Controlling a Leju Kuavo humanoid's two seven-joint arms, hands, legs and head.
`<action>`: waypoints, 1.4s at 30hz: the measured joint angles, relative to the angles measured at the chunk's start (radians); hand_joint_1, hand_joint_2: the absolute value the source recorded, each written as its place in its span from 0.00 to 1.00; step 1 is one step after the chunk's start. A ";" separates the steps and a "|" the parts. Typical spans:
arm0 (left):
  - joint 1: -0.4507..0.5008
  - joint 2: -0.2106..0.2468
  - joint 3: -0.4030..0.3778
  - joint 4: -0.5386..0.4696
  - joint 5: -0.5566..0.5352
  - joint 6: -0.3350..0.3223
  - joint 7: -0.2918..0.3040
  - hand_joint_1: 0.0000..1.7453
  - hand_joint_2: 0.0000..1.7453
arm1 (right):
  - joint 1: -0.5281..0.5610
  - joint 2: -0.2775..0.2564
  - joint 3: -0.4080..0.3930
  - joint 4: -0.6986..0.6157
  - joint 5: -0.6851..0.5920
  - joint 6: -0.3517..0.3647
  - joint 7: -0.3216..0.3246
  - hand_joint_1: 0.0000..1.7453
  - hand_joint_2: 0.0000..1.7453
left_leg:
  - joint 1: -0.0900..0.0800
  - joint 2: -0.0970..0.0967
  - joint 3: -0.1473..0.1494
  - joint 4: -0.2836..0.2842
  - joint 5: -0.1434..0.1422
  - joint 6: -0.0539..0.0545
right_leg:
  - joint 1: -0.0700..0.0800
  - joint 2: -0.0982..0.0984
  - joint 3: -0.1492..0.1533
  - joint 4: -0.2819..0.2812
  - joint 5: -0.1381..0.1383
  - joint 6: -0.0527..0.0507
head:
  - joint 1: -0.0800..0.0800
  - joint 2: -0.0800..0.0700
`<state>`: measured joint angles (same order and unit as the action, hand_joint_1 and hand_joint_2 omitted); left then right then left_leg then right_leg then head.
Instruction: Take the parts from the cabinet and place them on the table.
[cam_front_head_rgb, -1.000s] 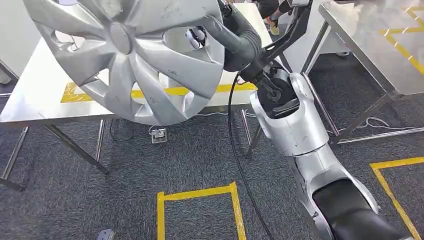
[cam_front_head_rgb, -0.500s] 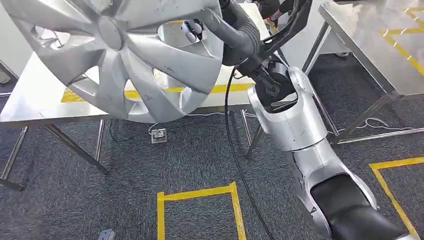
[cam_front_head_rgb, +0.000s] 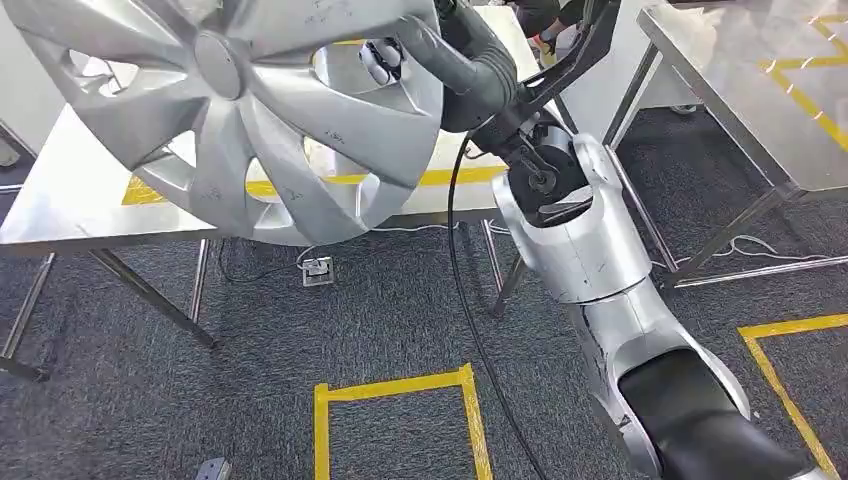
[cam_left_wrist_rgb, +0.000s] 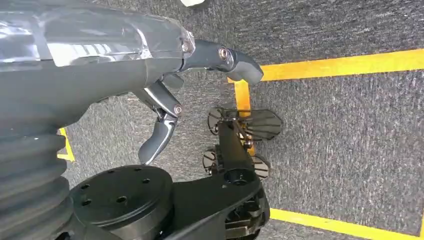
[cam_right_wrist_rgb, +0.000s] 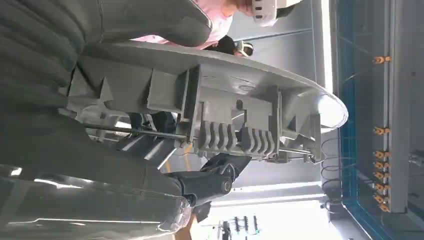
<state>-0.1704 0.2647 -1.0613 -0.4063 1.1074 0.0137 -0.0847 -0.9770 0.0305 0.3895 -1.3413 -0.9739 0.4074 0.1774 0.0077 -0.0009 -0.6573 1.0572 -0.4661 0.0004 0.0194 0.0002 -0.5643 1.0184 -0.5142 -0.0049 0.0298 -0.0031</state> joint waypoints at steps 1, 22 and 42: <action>0.000 0.000 0.000 0.000 0.000 0.000 0.000 0.00 1.00 | 0.000 0.000 0.000 0.000 0.000 0.001 0.000 1.00 1.00 | 0.000 0.000 0.000 0.000 0.000 0.000 | 0.000 0.000 0.000 0.000 0.000 0.000 | 0.000 0.000; 0.000 0.001 0.026 0.007 -0.026 0.002 0.018 0.00 1.00 | -0.088 -0.009 -0.019 0.138 -0.006 0.159 -0.046 1.00 1.00 | 0.000 0.000 0.000 0.000 0.000 0.000 | 0.000 0.000 0.001 0.000 0.000 0.000 | -0.001 0.000; 0.000 0.001 0.033 0.010 -0.040 0.002 0.021 0.00 1.00 | -0.091 -0.009 -0.019 0.209 0.005 0.157 -0.053 1.00 1.00 | 0.000 0.000 0.000 0.000 0.000 0.000 | 0.000 0.000 0.001 0.000 0.000 0.000 | -0.002 0.000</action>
<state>-0.1701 0.2655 -1.0285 -0.3960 1.0677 0.0156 -0.0633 -1.0678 0.0217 0.3700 -1.1319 -0.9693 0.5642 0.1244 0.0077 -0.0013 -0.6573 1.0573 -0.4661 0.0005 0.0195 -0.0001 -0.5636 1.0183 -0.5142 -0.0048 0.0282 -0.0031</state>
